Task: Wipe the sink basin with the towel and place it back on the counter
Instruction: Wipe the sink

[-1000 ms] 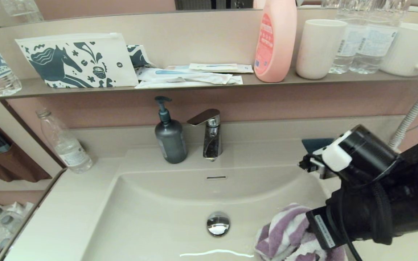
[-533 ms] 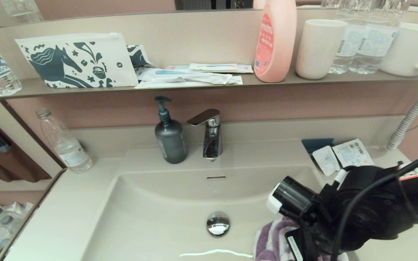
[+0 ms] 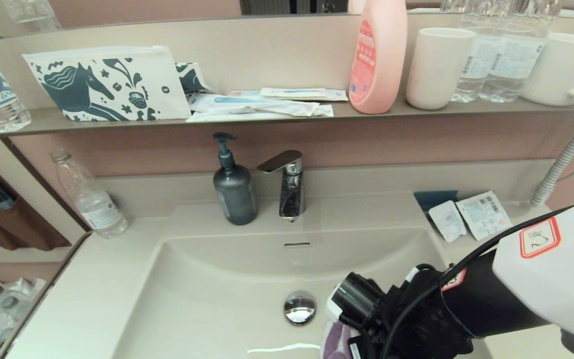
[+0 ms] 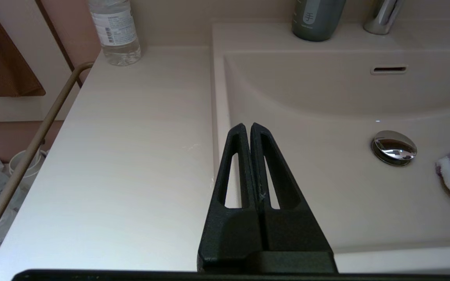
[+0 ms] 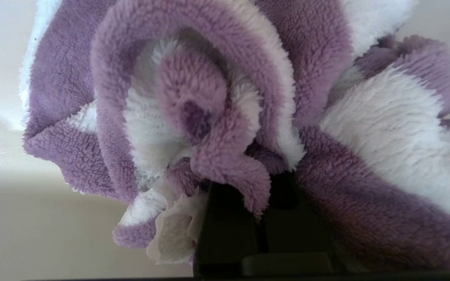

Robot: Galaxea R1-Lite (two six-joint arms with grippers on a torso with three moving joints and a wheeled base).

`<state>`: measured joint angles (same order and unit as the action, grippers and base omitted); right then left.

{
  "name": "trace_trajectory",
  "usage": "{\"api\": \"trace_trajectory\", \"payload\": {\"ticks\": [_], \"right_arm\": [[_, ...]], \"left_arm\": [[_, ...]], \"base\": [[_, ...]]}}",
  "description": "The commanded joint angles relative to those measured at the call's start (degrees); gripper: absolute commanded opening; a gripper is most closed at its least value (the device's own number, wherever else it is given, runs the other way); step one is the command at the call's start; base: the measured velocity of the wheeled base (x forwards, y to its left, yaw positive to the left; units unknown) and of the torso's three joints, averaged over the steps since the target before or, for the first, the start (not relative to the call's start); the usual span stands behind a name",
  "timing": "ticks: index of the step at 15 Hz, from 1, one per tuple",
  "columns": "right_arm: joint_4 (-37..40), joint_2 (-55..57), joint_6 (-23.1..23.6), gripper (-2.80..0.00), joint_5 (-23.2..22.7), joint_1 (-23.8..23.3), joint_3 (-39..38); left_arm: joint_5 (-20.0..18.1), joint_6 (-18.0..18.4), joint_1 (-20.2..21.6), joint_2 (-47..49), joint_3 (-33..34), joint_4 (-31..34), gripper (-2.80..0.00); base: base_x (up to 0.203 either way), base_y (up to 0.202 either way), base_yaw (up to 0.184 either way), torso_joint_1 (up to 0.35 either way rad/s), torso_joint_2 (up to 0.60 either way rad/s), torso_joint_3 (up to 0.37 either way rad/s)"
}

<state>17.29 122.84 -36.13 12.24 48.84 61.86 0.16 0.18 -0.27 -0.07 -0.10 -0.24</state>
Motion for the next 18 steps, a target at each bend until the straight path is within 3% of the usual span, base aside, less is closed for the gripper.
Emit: {"api": "trace_trajectory", "payload": {"ticks": [1, 5, 11, 18], "right_arm": [[-1.06, 3.27, -0.17, -2.8, -1.23, 0.69, 0.19], [-9.64, 5.91, -0.25, -2.8, -4.03, 4.85, 0.87], [-10.01, 7.5, -0.25, -2.8, -7.85, 8.54, 10.42], [-6.67, 16.32, 0.5, -2.8, -7.34, 10.11, 32.21]], "left_arm": [[0.02, 0.0, 0.0, 0.07, 0.01, -0.02, -2.8], [0.02, 0.0, 0.0, 0.07, 0.01, -0.02, -2.8], [0.02, 0.0, 0.0, 0.07, 0.01, -0.02, -2.8], [0.02, 0.0, 0.0, 0.07, 0.01, -0.02, -2.8]], "base": [[0.0, 0.0, 0.0, 0.0, 0.0, 0.0], [0.0, 0.0, 0.0, 0.0, 0.0, 0.0], [0.0, 0.0, 0.0, 0.0, 0.0, 0.0], [0.0, 0.0, 0.0, 0.0, 0.0, 0.0]]}}
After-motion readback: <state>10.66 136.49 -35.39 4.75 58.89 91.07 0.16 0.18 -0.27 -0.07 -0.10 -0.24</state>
